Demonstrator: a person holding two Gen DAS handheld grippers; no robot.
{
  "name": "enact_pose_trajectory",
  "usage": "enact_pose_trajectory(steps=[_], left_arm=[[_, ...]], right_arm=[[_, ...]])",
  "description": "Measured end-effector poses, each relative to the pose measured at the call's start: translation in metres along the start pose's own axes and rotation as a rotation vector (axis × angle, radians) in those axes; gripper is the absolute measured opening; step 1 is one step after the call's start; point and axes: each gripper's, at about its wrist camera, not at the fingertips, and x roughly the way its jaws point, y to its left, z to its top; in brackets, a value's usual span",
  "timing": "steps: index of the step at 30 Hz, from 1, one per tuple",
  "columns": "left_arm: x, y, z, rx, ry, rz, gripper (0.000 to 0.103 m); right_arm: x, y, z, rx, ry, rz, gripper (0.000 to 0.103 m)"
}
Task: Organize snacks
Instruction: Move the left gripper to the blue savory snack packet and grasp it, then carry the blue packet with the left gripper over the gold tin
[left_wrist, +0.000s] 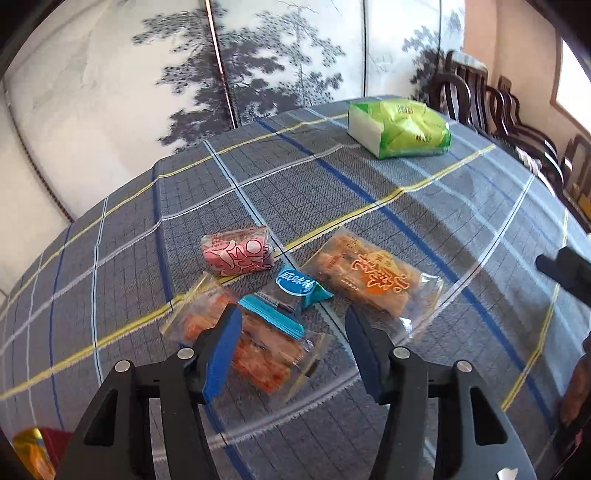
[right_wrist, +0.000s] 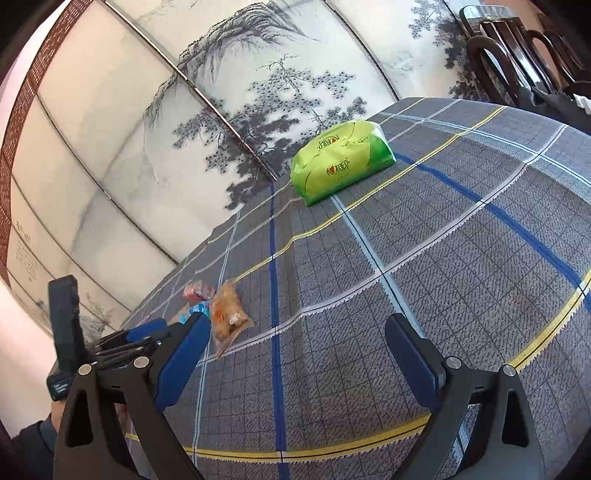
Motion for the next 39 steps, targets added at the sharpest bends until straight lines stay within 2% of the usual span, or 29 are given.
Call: enact_pose_trajectory(steps=[3,7,8,9,11,13,19,26,30,39], left_arm=[[0.011,0.001,0.008,0.071,0.01,-0.014,0.048],[0.028,0.001,0.011,0.113,0.085,-0.068,0.04],[0.029,0.002,0.012,0.112,0.083,-0.082,0.034],[0.03,0.003,0.013,0.103,0.089,-0.107,0.032],[0.026,0.002,0.014,0.096,0.064,-0.112,0.022],[0.017,0.0,0.014,0.08,0.032,-0.121,0.021],[-0.018,-0.01,0.01,0.026,-0.053,-0.076,0.021],[-0.069,-0.004,0.005,-0.095,-0.122,0.06,0.021],[-0.094,0.008,-0.002,-0.117,-0.15,0.144,0.021],[-0.133,0.058,-0.031,-0.178,-0.163,0.32,0.021]], right_arm=[[0.0,0.001,0.0,-0.002,0.001,0.009,0.096],[0.001,0.004,-0.001,-0.02,0.006,0.012,0.097],[0.001,0.004,-0.001,-0.022,0.005,0.012,0.097],[0.001,0.004,-0.001,-0.022,0.005,0.013,0.097],[0.001,0.005,-0.001,-0.025,0.0,0.01,0.097],[0.002,0.006,-0.001,-0.031,0.002,0.009,0.097],[0.004,0.006,0.001,-0.03,0.004,-0.001,0.097],[0.006,0.004,0.002,-0.026,0.011,-0.013,0.097],[0.009,0.002,0.002,-0.024,0.018,-0.024,0.097],[0.013,0.001,0.003,-0.02,0.035,-0.044,0.097]])
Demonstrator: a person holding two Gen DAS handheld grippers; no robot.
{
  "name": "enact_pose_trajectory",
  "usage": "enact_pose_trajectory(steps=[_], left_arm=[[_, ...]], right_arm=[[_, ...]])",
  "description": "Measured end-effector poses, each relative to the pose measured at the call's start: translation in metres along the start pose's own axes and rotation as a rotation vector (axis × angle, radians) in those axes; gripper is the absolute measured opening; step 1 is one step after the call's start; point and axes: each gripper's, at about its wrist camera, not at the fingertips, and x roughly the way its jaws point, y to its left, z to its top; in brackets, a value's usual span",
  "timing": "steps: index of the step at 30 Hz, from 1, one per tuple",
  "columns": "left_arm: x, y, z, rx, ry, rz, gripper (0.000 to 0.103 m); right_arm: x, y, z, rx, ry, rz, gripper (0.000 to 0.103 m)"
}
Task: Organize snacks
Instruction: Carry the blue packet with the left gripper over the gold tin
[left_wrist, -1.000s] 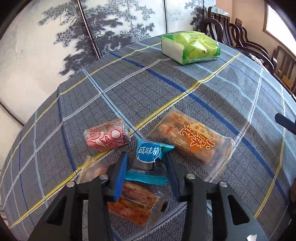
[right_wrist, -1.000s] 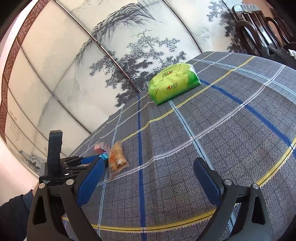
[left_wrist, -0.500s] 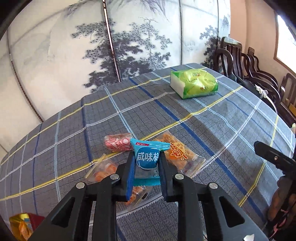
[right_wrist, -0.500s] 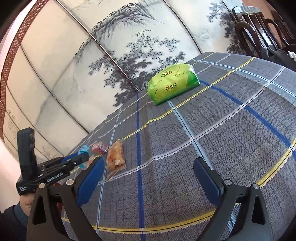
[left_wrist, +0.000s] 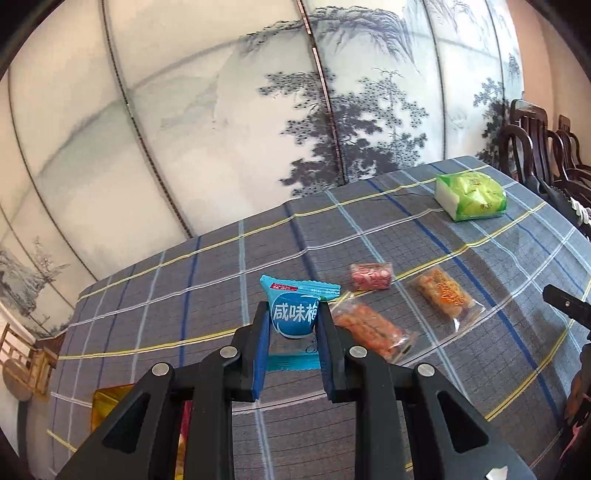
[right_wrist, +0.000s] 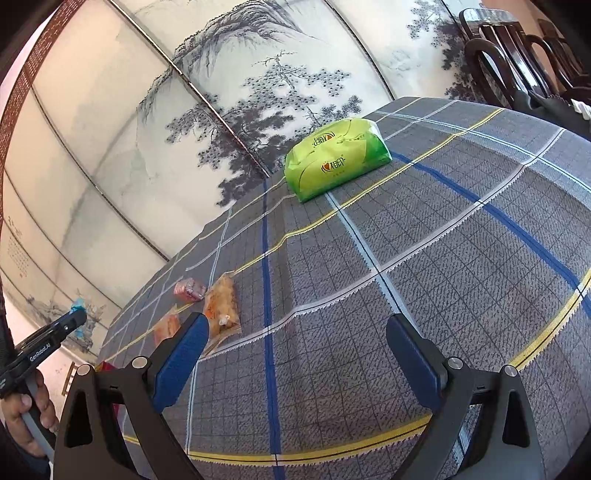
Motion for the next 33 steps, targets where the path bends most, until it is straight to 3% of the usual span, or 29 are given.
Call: enact_pose_trajectory(steps=[16,33], left_arm=[[-0.01,0.126,-0.048,-0.133,0.064,0.228,0.021],[-0.013,0.176,-0.088,-0.183,0.126,0.323,0.021]], right_arm=[[0.003,0.0,0.0,-0.002,0.013,-0.007,0.097],[0.006,-0.001,-0.002,-0.003,0.022,-0.013,0.097]])
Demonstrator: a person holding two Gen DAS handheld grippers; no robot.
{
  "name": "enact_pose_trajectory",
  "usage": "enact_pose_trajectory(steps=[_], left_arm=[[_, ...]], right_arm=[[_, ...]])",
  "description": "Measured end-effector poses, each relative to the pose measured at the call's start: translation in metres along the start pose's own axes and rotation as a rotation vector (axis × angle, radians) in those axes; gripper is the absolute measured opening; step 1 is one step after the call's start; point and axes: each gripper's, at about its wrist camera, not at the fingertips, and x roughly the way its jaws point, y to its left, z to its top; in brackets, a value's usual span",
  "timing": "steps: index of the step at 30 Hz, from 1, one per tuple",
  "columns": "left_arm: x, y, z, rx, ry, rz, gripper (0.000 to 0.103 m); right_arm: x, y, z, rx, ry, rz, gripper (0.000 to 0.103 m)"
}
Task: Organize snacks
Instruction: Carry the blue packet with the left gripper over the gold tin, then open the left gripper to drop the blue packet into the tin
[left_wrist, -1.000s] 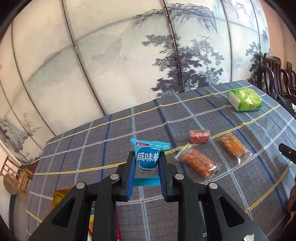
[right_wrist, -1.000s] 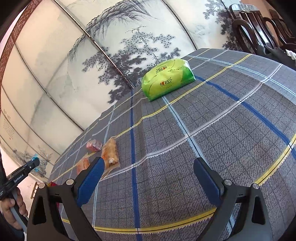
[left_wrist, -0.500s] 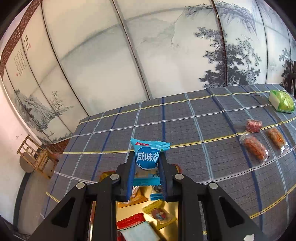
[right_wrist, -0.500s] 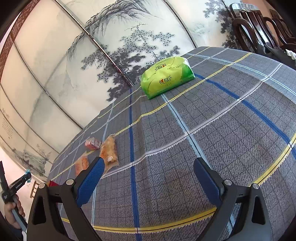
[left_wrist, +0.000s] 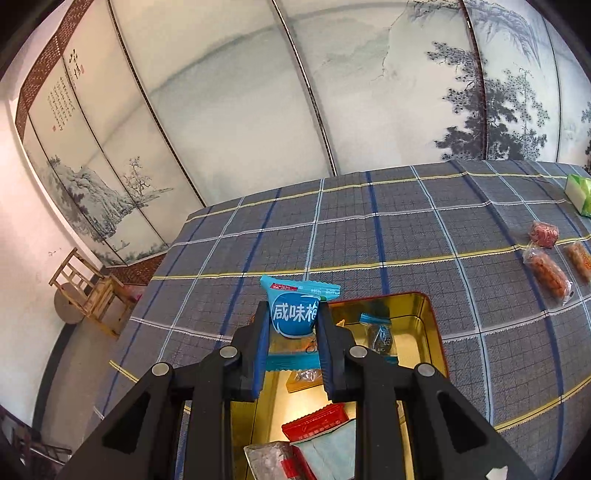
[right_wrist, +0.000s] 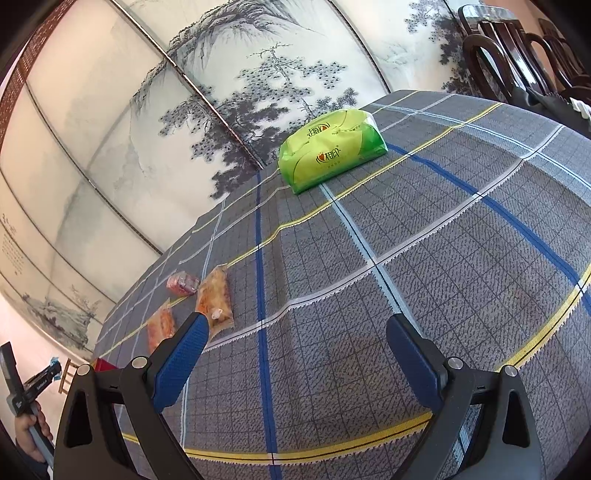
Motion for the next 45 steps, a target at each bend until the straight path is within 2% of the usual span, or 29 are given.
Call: enact_pose_trajectory(steps=[9,45], left_arm=[[0.005,0.006,-0.009,0.006,0.017,0.01,0.021],[0.065,0.021,-0.039,-0.019,0.192,0.036,0.021]], right_arm=[[0.001,-0.001,-0.001,0.0,0.003,-0.002,0.097],[0.004,0.002,-0.004,-0.001,0.011,-0.006,0.097]])
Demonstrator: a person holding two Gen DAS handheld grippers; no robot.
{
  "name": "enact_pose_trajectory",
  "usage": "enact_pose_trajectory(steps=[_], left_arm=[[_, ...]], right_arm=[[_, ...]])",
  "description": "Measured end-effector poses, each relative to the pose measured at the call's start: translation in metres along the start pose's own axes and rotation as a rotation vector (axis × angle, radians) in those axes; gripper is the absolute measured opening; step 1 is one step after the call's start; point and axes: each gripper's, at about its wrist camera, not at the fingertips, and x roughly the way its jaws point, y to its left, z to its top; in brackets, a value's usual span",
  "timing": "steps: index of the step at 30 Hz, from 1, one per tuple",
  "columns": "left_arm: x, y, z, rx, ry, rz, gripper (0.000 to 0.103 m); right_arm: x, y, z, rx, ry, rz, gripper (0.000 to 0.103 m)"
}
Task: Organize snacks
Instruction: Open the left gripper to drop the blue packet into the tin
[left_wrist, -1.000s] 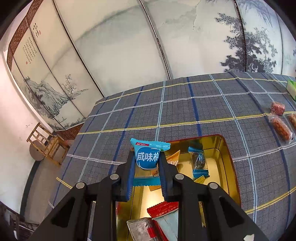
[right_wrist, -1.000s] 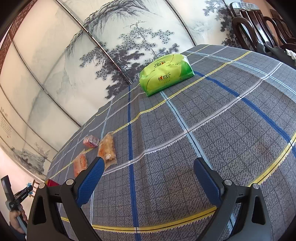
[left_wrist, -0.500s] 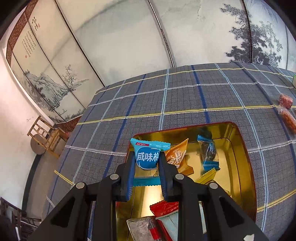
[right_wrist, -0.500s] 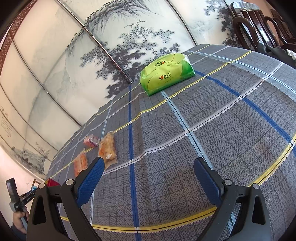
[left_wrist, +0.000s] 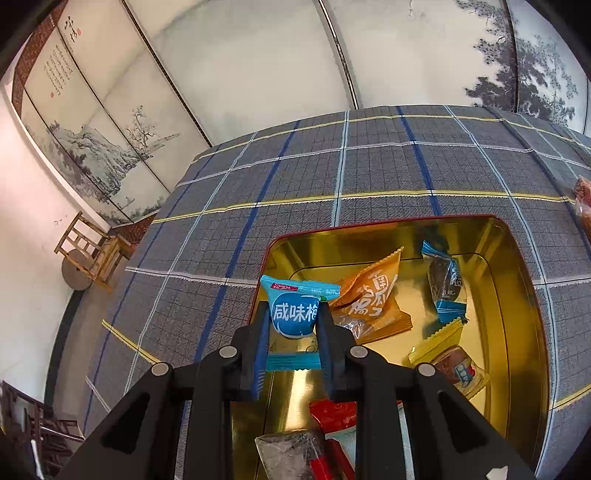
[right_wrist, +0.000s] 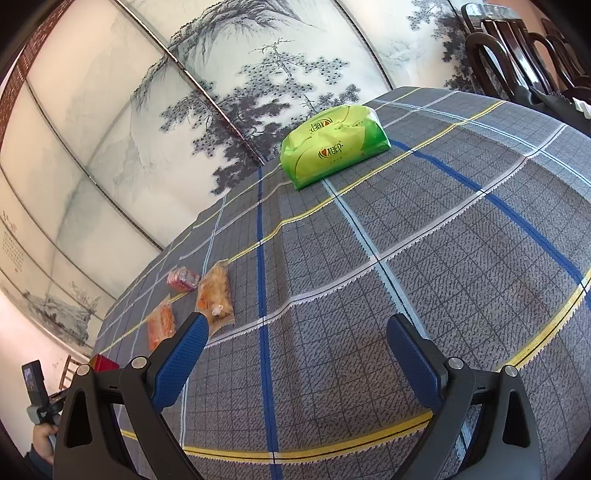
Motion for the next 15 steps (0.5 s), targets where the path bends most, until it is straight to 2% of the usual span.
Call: enact_pose_trajectory(steps=[6,8,11,12,14,15], left_arm=[[0.0069,0.0005,-0.0006,-0.001,0.025,-0.016,0.022],[0.0079,-0.0002,-0.0018,0.003,0.022,-0.013,0.027],[0.0101,0.0019,-0.0029,-0.01,0.033,-0.037,0.028],[0.0097,0.0031,-0.0034,-0.017,0.035,-0.054,0.031],[0.0077,0.0049,-0.0051,-0.025,0.032,-0.067,0.05],[0.0052,0.0057,-0.0063,-0.034,0.026,-0.092,0.052]], right_arm=[[0.0003,0.0005,0.0007,0.001,0.0,-0.001,0.097],[0.0004,0.0005,0.0009,0.0,0.001,-0.001,0.097],[0.0005,0.0015,-0.0026,-0.001,0.003,-0.003,0.097],[0.0006,0.0015,-0.0026,-0.001,0.004,-0.003,0.097],[0.0009,0.0019,-0.004,-0.003,0.006,-0.004,0.097],[0.0008,0.0019,-0.0056,-0.004,0.007,-0.004,0.097]])
